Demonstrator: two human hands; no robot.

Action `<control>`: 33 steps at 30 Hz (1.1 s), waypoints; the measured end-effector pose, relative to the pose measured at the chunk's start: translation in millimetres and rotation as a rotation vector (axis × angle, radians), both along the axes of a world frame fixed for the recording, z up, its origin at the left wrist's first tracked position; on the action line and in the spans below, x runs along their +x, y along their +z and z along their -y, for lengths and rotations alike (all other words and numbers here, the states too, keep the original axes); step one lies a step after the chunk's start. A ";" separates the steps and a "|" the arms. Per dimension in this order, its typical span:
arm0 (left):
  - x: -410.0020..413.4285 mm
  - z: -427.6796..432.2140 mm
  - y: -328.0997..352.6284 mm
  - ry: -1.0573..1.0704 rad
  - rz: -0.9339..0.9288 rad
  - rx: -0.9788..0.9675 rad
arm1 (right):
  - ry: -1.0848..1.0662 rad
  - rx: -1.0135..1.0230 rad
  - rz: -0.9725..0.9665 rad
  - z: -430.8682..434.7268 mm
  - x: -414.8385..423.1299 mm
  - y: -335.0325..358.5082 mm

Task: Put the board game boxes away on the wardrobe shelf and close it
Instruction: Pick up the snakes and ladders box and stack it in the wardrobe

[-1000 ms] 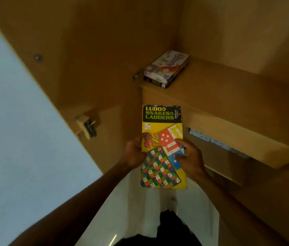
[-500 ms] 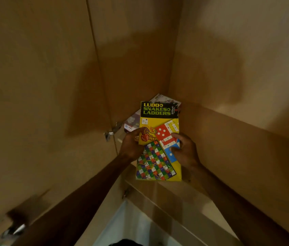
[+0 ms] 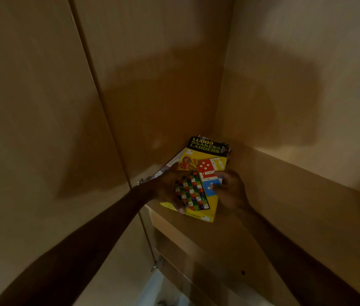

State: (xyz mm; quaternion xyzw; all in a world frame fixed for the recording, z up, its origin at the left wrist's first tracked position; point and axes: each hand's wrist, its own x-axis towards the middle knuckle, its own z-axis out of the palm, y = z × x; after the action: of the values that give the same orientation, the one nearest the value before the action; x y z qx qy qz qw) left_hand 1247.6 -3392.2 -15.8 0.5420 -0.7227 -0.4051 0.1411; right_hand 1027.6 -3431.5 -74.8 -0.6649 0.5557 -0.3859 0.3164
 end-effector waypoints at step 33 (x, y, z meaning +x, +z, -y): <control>-7.0 -131.8 -66.1 0.982 -0.173 -0.228 | 0.292 0.073 0.182 -85.4 31.1 -13.4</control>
State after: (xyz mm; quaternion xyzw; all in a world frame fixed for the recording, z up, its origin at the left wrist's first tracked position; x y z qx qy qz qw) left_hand 1240.6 -3260.4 -81.9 0.7632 -0.4080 -0.2530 0.4326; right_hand 1058.7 -3346.2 -88.2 -0.6889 0.4359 -0.3740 0.4422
